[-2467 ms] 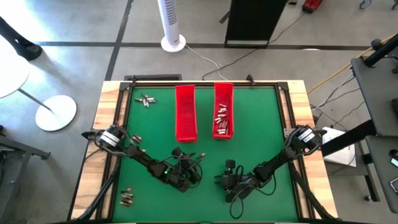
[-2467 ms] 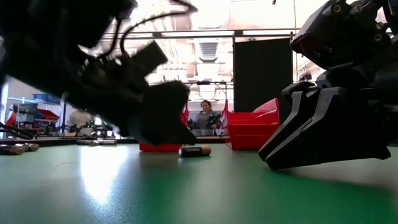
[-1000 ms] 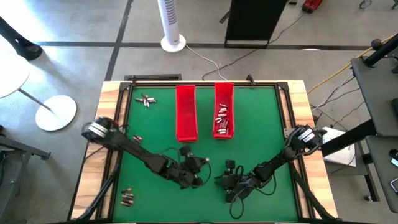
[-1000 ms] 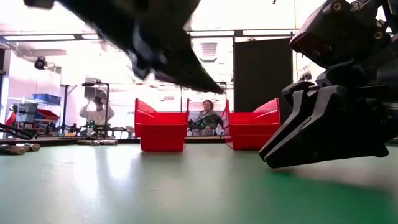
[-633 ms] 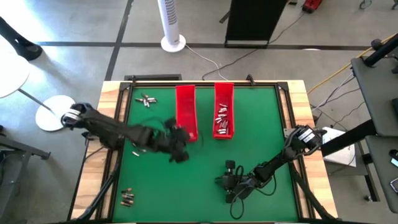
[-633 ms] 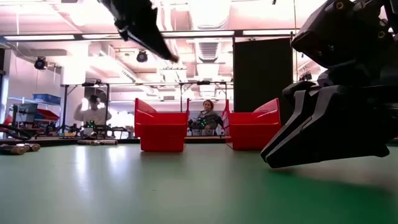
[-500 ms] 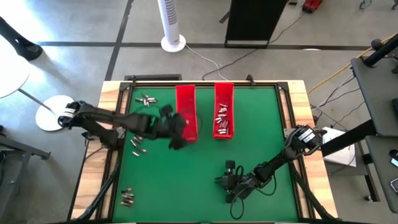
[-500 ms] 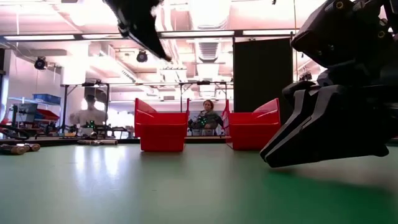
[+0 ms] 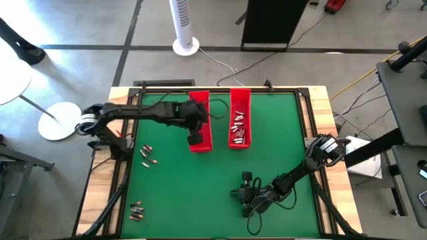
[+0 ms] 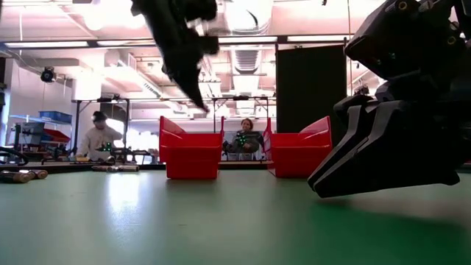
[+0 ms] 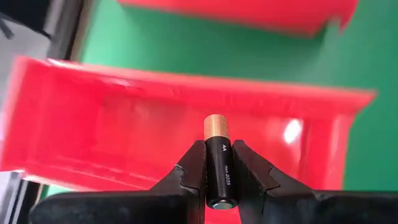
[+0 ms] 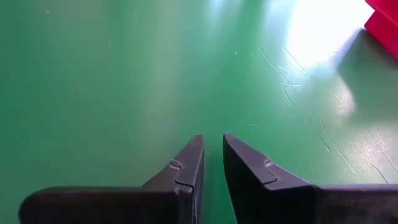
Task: Sort batteries
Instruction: Put the black battery into the left red bin
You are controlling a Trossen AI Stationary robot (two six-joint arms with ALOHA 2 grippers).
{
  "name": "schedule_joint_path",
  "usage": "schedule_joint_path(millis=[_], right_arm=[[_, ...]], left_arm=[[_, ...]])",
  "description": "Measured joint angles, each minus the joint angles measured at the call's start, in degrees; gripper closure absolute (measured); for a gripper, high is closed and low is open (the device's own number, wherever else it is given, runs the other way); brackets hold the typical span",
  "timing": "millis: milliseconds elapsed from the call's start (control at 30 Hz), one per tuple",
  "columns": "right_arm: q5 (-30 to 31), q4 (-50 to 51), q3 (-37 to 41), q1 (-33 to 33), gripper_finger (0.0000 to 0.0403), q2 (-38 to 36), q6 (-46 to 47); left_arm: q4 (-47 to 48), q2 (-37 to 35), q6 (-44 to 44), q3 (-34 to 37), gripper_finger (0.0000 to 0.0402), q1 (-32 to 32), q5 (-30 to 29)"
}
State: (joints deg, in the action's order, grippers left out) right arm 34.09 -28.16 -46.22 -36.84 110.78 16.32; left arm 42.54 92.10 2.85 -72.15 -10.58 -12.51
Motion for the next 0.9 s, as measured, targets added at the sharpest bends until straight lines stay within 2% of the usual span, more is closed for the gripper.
schedule_joint_path(millis=[500,900], right_arm=[[0.0,0.4,0.0,0.0,0.0351,0.0,0.0],[0.1,0.4,0.0,0.0,0.0351,0.5,0.1]], left_arm=[[5.0,14.4,4.9,-4.2,0.0369,-0.9,0.3],[3.6,19.5,5.3,-4.3,0.0369,-0.9,1.6]])
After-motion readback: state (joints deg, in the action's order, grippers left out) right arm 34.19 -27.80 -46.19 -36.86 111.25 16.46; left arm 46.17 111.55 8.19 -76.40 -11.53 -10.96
